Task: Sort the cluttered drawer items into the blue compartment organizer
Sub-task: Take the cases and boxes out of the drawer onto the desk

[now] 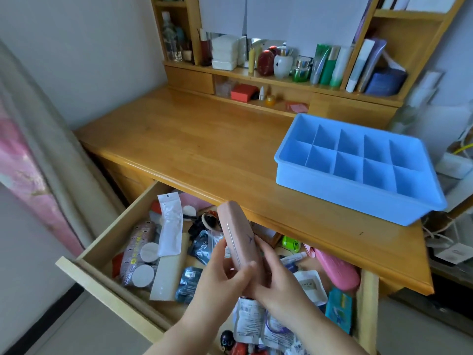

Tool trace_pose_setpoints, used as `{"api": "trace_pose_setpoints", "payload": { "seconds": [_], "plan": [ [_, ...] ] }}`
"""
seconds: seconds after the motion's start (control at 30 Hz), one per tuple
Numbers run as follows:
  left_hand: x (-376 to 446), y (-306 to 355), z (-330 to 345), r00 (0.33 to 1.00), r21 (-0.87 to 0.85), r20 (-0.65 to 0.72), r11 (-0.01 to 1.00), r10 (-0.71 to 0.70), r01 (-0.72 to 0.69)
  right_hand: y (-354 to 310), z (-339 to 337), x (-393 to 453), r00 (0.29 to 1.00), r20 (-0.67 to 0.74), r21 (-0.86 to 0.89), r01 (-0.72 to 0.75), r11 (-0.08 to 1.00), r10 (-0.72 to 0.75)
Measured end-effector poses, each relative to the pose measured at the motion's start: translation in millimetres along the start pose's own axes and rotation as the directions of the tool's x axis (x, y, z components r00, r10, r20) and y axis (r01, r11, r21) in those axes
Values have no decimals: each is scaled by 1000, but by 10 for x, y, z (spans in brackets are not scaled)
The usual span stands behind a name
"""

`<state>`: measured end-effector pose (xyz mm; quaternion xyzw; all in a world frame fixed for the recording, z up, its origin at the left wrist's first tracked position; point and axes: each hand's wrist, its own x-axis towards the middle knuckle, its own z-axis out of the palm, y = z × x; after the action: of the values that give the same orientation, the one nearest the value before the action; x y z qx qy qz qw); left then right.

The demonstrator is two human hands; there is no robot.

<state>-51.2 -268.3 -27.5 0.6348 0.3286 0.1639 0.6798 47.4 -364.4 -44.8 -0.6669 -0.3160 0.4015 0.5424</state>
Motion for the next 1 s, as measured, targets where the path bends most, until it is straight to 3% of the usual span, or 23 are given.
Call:
{"api": "trace_pose_setpoints", "payload": {
  "seconds": [0.07, 0.17, 0.33, 0.47, 0.57, 0.67, 0.73, 0.8, 0.9, 1.0],
  "plan": [
    [92, 89, -92, 997, 19, -62, 999, 42, -41, -32, 1, 93, 999, 37, -76, 35, 997, -32],
    [500, 331, -383, 968, 40, -202, 989, 147, -142, -92, -164, 242, 991, -28, -412, 106, 905, -129],
    [1598, 694, -876, 884, 333, -339, 920, 322, -207, 72, -427, 273, 995, -85, -723, -26, 690, -51],
    [2264, 739, -1037, 896, 448, -356, 890, 265, -85, 282, -353, 247, 1000, -6, -797, -18, 604, 23],
    [2418, 708, -1102, 906, 623, -321, 782, 275, -16, 437, -222, 293, 994, 95, -817, 41, 575, 63],
    [2125, 570, -1173, 805, 721, -301, 675, 511, -158, 544, -41, 353, 979, 194, -836, 128, 533, 68],
    [1708, 321, -1214, 751, 738, -249, 622, 612, -262, 560, 45, 419, 983, 181, -817, 144, 558, 11],
    [1265, -41, -1275, 812, 818, -157, 535, 563, -212, 585, 28, 493, 995, 90, -800, 102, 591, -50],
    [776, -557, -1386, 956, 881, -113, 472, 272, -30, 681, -217, 471, 984, -154, -809, -71, 583, -94],
    [613, -769, -1411, 979, 889, -151, 453, 138, 73, 828, -566, 299, 933, -344, -843, -254, 474, -111]
  ]
}}
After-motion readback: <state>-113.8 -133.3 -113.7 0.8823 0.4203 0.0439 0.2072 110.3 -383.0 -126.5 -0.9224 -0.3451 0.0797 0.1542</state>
